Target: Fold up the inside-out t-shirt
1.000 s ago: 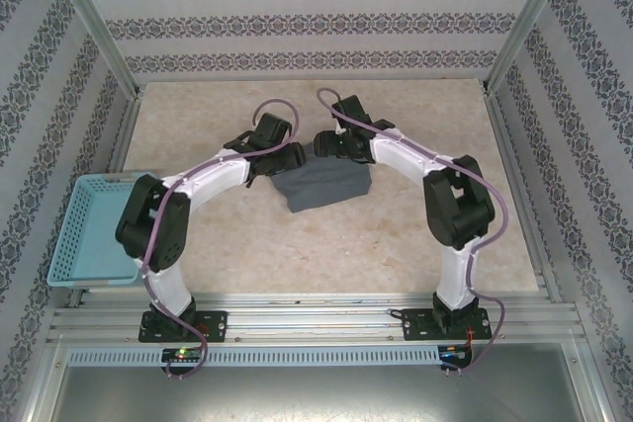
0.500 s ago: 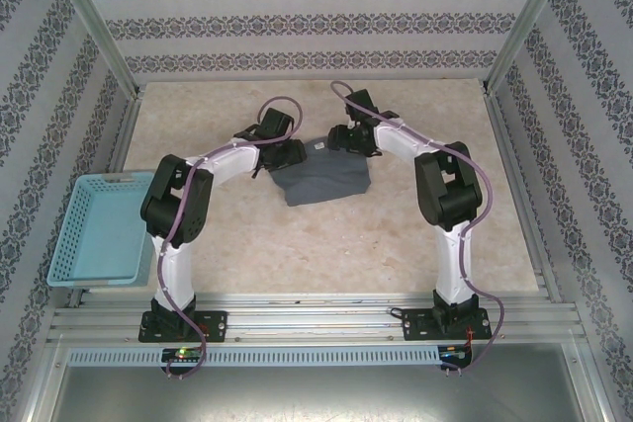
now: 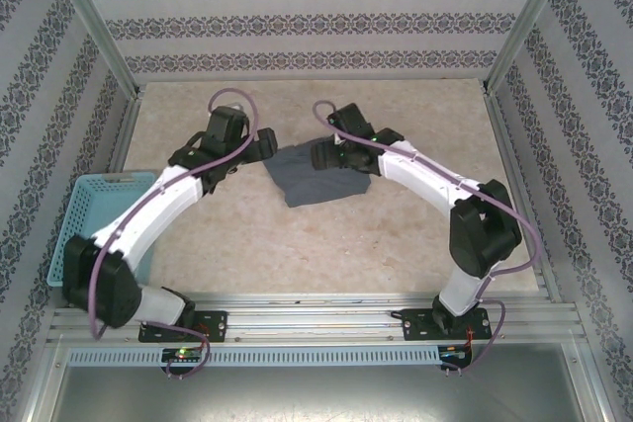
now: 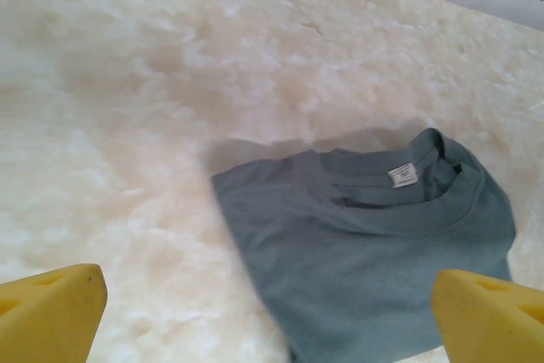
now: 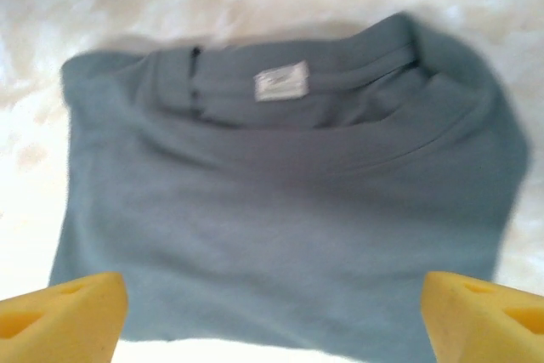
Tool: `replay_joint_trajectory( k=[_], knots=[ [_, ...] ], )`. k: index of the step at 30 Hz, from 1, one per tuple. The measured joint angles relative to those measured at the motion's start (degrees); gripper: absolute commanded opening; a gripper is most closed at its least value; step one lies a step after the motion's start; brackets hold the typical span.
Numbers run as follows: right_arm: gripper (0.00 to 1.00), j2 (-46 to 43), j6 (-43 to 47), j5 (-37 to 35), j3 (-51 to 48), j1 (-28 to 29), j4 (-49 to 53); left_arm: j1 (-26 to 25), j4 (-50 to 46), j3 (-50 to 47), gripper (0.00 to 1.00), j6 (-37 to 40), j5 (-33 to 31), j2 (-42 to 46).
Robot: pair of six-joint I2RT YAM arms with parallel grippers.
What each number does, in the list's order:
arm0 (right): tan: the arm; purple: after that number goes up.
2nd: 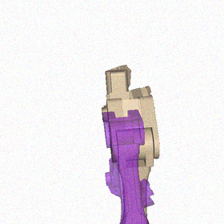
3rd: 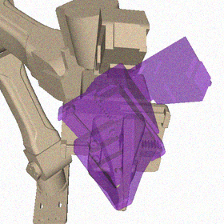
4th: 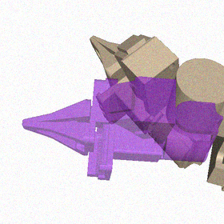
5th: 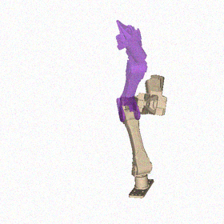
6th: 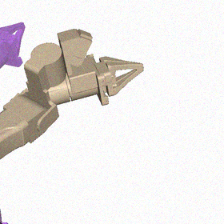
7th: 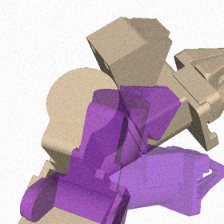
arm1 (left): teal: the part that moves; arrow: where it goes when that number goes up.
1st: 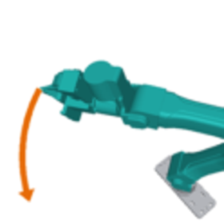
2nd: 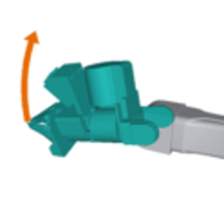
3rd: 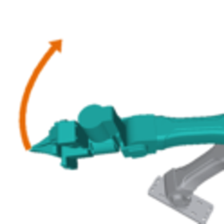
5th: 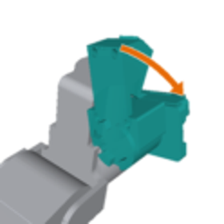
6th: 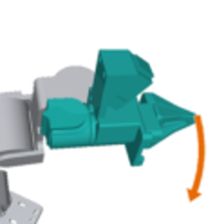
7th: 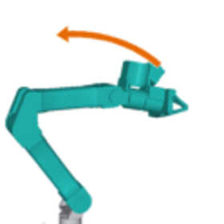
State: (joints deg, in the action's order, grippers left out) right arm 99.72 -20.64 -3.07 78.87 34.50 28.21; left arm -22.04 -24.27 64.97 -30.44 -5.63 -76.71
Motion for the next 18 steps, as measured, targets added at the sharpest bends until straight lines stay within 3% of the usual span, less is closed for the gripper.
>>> replay_joint_trajectory(
  k=[6,10,18],
  knots=[
    [0.95,7.15,-0.57,-1.31,1.42,3.34,2.10,0.04,-0.28,-9.38,1.00,1.73,-5.88,13.60],
    [0.96,15.69,-1.73,-2.27,7.50,4.28,5.60,0.04,1.40,-14.36,1.00,2.10,-9.29,20.74],
    [0.95,25.16,-3.41,-2.84,18.80,0.26,12.37,0.07,4.55,-18.73,1.00,3.15,-11.50,23.93]
  ],
)
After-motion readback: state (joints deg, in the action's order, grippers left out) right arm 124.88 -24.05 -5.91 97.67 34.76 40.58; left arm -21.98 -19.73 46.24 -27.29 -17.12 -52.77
